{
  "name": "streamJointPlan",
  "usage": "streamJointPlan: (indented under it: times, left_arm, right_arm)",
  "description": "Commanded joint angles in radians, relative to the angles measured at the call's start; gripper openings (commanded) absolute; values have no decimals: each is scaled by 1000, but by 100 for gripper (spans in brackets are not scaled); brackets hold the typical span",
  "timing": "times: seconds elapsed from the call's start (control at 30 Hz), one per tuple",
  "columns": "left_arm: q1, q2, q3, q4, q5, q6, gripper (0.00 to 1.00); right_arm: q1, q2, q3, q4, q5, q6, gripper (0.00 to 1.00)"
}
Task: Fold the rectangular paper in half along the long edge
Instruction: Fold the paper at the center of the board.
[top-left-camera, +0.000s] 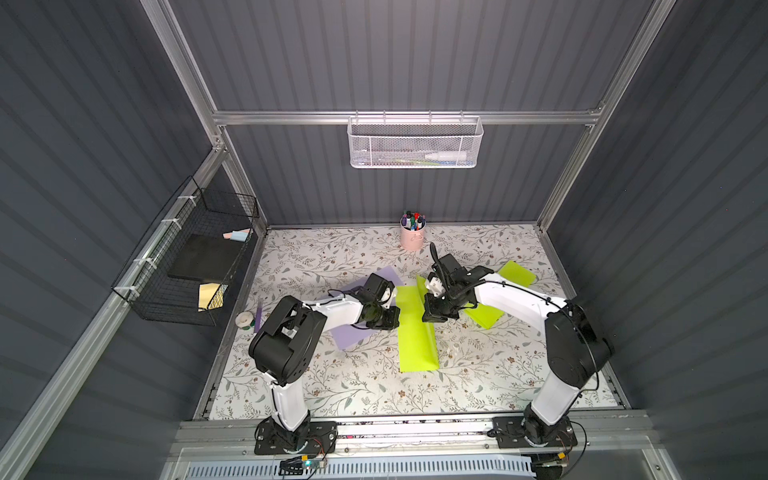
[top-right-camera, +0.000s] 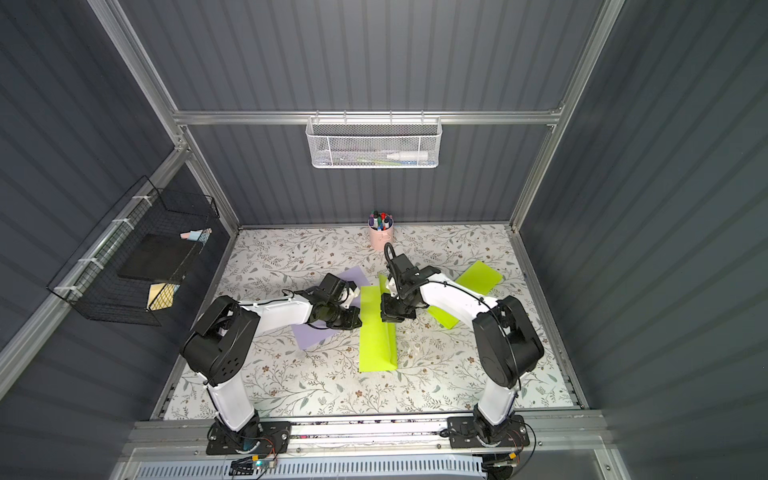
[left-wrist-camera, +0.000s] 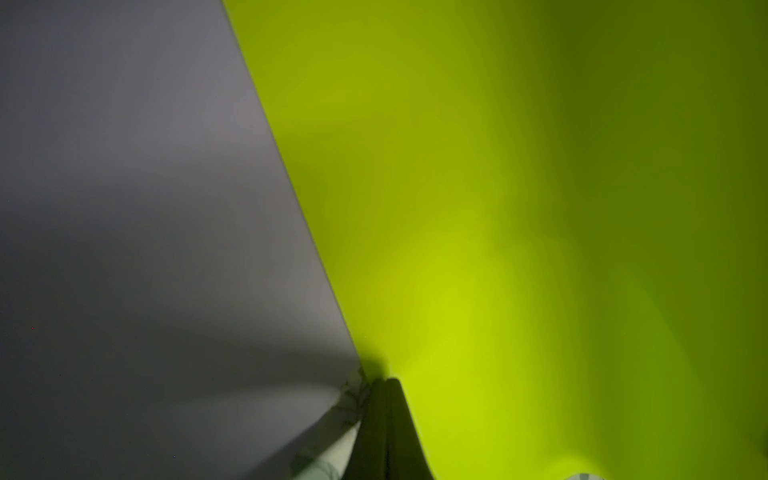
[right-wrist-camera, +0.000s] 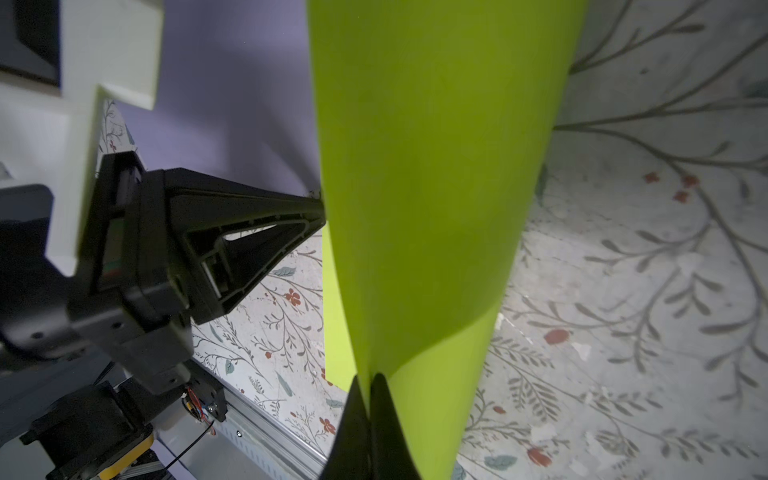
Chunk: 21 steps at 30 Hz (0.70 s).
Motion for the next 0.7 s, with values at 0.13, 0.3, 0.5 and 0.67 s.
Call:
streamJointPlan:
  times: [0.13,0.3,0.5,0.67]
  left_arm:
    - [-6,8,-38,-64,-20,-2,0]
    - [-6,8,-39,-62,-23,-5,0]
    - [-5,8,-37,-67,-26,-3,0]
    - [-6,13,-36,-67,-28,-4,0]
  right_arm:
    - [32,71,71,28,-34,21,0]
    - [40,129,90,58,-43,34,0]
    - [49,181,110,64,-63,30,0]
    - [56,206,120,63,-71,22,0]
